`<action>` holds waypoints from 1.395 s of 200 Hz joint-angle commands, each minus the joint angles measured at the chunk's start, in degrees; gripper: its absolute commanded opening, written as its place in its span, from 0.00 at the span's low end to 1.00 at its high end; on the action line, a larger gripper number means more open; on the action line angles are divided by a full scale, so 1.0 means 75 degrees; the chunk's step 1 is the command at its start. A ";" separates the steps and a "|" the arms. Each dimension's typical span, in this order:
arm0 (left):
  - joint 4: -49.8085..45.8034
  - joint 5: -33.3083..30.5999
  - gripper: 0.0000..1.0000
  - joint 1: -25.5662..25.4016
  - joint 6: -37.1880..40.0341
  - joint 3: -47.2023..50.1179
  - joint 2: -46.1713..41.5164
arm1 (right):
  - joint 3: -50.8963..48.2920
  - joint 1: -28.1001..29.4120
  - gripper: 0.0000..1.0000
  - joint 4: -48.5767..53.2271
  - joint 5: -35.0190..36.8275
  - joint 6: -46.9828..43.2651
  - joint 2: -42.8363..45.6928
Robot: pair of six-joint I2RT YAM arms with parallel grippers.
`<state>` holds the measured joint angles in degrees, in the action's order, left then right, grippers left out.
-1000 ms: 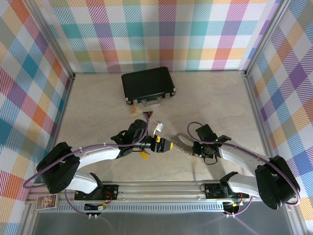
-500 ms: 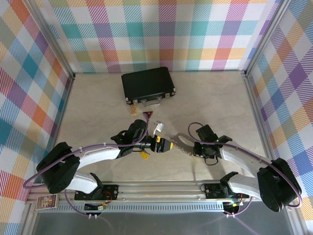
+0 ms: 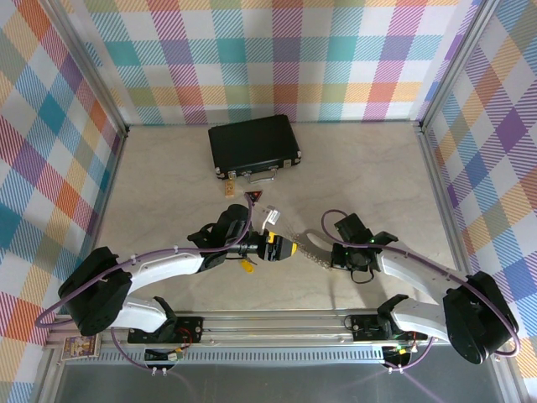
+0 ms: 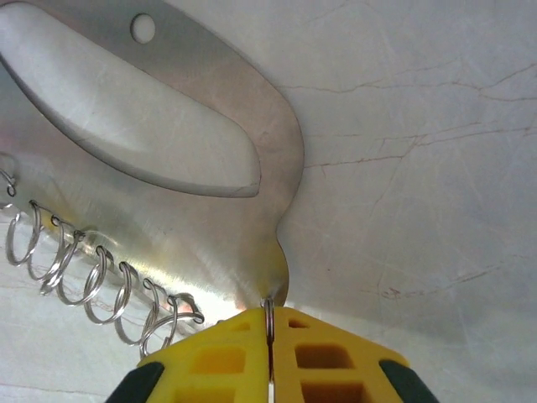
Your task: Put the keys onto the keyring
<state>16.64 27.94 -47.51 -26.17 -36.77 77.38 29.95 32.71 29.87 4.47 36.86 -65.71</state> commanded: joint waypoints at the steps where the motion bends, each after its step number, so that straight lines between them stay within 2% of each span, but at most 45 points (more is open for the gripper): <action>1: 0.0026 0.0023 0.69 -0.0092 -0.0051 0.0057 -0.0217 | 0.0334 0.0189 0.04 0.0397 0.0342 -0.0072 0.0102; 32: -0.0047 -0.0012 0.68 -0.0086 0.0017 0.0063 -0.0314 | 0.0498 0.0559 0.00 0.0481 0.0582 -0.0230 0.0165; 66: -0.0283 0.0062 0.67 -0.0092 0.0292 0.0075 -0.0678 | 0.0624 0.1166 0.00 0.0136 0.0565 -0.0966 0.0681; 156: -0.0445 0.0351 0.63 -0.0087 0.0894 0.0169 -0.2154 | 0.0447 0.1950 0.00 -0.1159 -0.0627 -0.2605 0.3036; 199: 0.0152 0.0967 0.60 -0.0098 0.0921 0.0433 -0.2696 | -0.0077 0.2003 0.00 -0.2430 -0.1447 -0.2810 0.4195; 239: 0.0177 0.0978 0.60 -0.0095 0.0953 0.0465 -0.3230 | 0.0202 0.2059 0.00 -0.2410 -0.2244 -0.3303 0.4229; 279: 0.0491 0.1171 0.60 -0.0089 0.0834 0.0484 -0.3159 | 0.0519 0.2248 0.00 -0.2820 -0.2692 -0.3614 0.4132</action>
<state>16.38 34.11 -47.51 -19.90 -33.41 53.87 30.41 48.62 14.92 -11.38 12.62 -34.89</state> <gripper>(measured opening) 0.602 0.041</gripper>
